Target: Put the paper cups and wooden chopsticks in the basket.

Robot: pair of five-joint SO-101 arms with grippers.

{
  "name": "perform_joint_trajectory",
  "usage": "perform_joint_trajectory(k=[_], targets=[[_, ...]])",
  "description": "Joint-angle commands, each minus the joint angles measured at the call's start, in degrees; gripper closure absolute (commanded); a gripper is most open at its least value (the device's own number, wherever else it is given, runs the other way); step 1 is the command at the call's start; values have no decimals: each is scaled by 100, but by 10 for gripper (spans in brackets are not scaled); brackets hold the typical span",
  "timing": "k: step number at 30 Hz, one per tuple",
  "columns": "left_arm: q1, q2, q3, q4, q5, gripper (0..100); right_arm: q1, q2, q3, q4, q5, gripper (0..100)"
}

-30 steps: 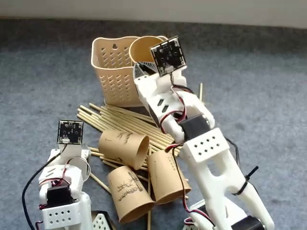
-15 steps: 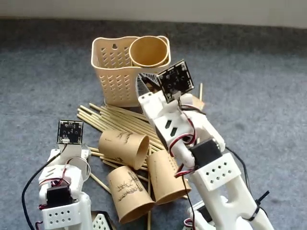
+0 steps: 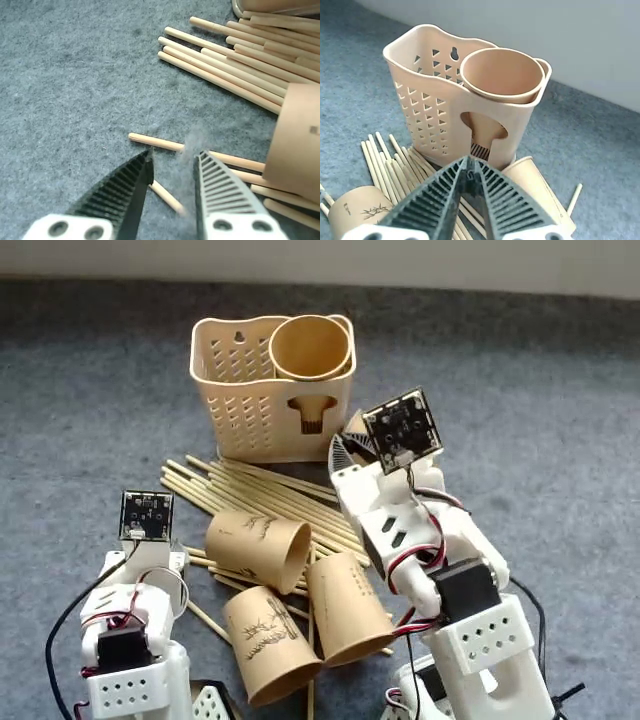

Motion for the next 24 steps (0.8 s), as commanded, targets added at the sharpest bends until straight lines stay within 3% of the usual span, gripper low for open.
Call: perform_joint_trajectory(k=[1, 13, 24], targets=[[-66, -31, 110, -79, -44, 864, 224, -268, -31, 444, 62, 988], [-66, -31, 110, -79, -44, 864, 444, -1095, -22, 1771, 53, 988], [-66, -31, 110, -79, -44, 864, 611, -1675, 171, 2334, 53, 988]])
